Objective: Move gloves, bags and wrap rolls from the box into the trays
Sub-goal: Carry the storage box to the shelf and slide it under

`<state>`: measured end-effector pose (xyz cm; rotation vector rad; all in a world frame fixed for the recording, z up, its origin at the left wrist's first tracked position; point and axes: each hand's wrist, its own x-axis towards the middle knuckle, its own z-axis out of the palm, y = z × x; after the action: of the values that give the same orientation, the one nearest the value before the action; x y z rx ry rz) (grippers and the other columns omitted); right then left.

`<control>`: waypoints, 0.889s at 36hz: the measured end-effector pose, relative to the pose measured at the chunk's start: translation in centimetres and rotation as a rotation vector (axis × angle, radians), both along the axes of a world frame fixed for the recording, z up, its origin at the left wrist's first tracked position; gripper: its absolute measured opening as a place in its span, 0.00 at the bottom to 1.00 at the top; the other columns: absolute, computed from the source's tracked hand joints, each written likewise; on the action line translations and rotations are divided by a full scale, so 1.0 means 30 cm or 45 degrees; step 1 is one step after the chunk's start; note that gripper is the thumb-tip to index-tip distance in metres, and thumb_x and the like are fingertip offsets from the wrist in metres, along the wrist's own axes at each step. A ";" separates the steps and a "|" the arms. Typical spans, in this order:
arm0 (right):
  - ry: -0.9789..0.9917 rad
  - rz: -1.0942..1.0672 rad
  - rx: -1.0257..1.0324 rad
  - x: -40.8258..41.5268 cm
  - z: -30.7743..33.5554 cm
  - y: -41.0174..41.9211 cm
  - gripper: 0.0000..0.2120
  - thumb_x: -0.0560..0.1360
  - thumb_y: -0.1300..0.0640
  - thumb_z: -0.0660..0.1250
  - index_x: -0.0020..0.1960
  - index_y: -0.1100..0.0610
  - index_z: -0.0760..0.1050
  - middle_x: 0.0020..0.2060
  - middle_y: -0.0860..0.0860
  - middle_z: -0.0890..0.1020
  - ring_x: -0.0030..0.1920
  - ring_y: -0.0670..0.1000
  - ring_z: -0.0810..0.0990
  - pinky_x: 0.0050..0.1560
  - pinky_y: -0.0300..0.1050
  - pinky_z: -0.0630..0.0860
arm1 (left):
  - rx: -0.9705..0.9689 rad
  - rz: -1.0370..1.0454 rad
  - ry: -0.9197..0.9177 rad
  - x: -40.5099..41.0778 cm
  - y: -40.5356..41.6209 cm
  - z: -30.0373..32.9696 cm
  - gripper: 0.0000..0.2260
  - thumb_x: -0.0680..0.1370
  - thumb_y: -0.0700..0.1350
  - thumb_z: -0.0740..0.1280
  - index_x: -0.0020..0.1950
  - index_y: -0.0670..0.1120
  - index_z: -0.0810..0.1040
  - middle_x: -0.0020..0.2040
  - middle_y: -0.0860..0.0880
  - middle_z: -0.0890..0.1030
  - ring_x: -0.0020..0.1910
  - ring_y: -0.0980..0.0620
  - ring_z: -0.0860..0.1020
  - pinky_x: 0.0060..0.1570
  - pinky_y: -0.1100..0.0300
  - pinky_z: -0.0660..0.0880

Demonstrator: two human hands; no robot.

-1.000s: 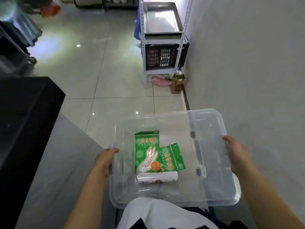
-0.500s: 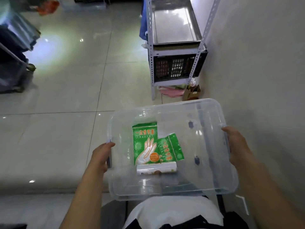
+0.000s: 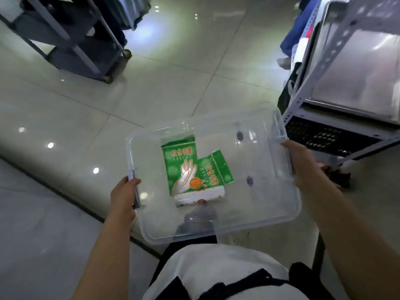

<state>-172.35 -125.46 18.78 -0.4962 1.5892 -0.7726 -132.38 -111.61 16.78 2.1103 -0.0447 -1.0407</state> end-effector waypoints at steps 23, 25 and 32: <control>0.217 -0.253 0.048 0.158 0.119 -1.413 0.17 0.65 0.44 0.71 0.46 0.55 0.79 0.34 0.51 0.79 0.33 0.53 0.76 0.33 0.43 0.71 | -0.216 -0.566 0.098 0.358 -1.846 -0.037 0.26 0.75 0.36 0.69 0.72 0.49 0.74 0.67 0.42 0.77 0.63 0.40 0.76 0.61 0.46 0.73; 0.213 -0.298 0.050 0.130 0.099 -1.513 0.16 0.64 0.44 0.71 0.44 0.55 0.79 0.33 0.52 0.79 0.33 0.53 0.75 0.33 0.44 0.71 | -0.234 -0.635 0.087 0.342 -2.027 -0.033 0.27 0.74 0.34 0.69 0.72 0.49 0.74 0.66 0.42 0.78 0.60 0.41 0.78 0.58 0.49 0.75; 0.152 -0.569 0.130 0.032 -0.072 -1.935 0.14 0.73 0.49 0.70 0.52 0.58 0.79 0.39 0.56 0.79 0.36 0.56 0.77 0.35 0.47 0.77 | -0.229 -0.889 0.025 0.212 -2.677 -0.052 0.27 0.74 0.30 0.68 0.71 0.48 0.74 0.58 0.41 0.80 0.51 0.44 0.77 0.51 0.51 0.70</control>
<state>-171.39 -183.50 16.62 -0.1103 1.8700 -1.0024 -126.02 -191.91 15.21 1.9472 -0.8832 -1.3846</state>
